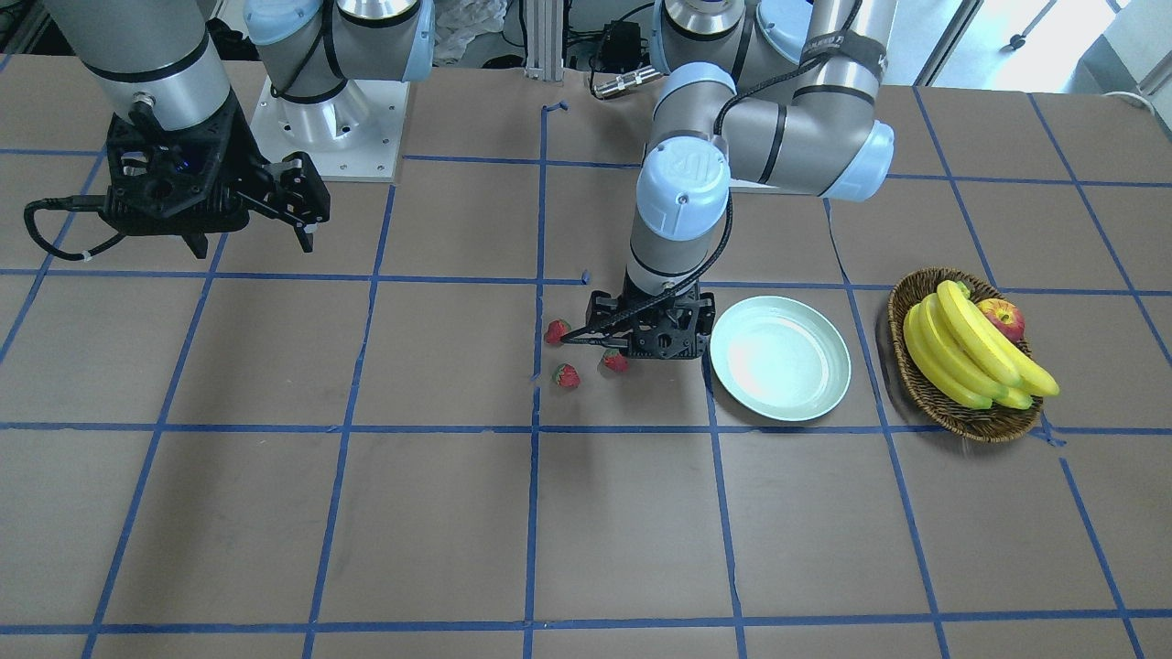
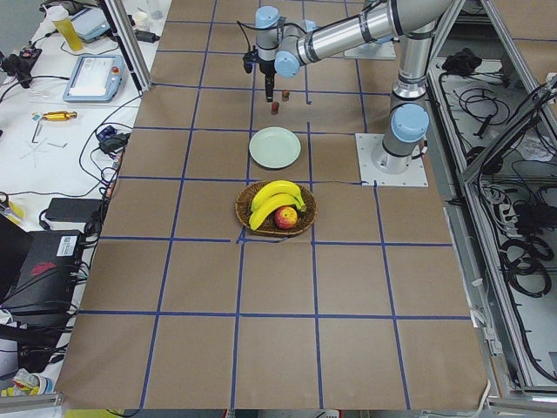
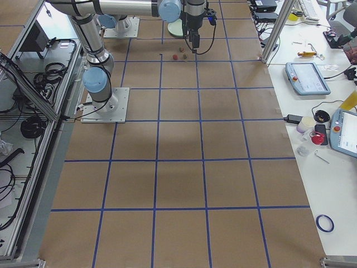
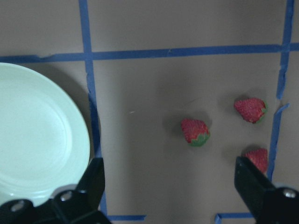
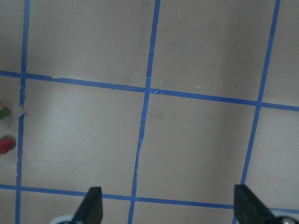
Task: Collect all strawberries into plate
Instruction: 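Reach the left gripper to the grouped strawberries and grasp one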
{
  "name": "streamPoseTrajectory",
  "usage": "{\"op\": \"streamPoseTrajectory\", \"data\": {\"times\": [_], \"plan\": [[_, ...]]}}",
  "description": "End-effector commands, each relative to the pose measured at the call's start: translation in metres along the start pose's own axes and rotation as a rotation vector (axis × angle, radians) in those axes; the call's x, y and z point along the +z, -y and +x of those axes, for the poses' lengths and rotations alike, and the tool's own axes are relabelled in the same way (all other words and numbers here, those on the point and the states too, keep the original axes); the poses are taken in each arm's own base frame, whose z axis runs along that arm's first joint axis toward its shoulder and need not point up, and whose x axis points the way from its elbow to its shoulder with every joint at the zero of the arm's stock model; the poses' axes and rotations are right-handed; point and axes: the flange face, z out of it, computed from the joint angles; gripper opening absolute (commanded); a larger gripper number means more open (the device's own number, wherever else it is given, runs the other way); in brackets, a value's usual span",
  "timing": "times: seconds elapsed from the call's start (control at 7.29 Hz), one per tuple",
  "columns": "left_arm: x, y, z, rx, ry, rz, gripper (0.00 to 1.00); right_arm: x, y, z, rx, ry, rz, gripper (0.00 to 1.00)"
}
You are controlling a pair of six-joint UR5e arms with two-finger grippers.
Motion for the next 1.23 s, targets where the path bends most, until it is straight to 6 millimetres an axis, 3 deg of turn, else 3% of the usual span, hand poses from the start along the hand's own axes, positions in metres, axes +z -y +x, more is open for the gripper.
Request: {"op": "streamPoseTrajectory", "data": {"times": [0.0, 0.27, 0.41, 0.69, 0.82, 1.1], "plan": [[0.048, -0.001, 0.013, 0.009, 0.007, -0.03, 0.89, 0.0, 0.0, 0.0, 0.0, 0.0, 0.0, 1.0], [0.061, -0.002, 0.02, 0.021, 0.015, -0.041, 0.81, -0.001, 0.0, 0.0, 0.0, 0.0, 0.001, 1.0], [0.063, -0.001, 0.022, 0.023, 0.014, -0.036, 0.66, 0.0, 0.0, 0.0, 0.0, 0.0, 0.0, 1.0], [0.063, -0.001, 0.023, 0.02, 0.017, -0.033, 0.11, -0.001, 0.0, 0.0, 0.0, 0.0, 0.001, 1.0], [0.059, 0.001, 0.02, 0.028, 0.046, -0.018, 0.01, -0.001, 0.0, 0.0, 0.0, 0.0, 0.001, 1.0], [0.02, 0.012, 0.005, 0.057, 0.075, 0.027, 0.01, -0.001, 0.0, 0.0, 0.0, 0.0, 0.001, 1.0]]}}
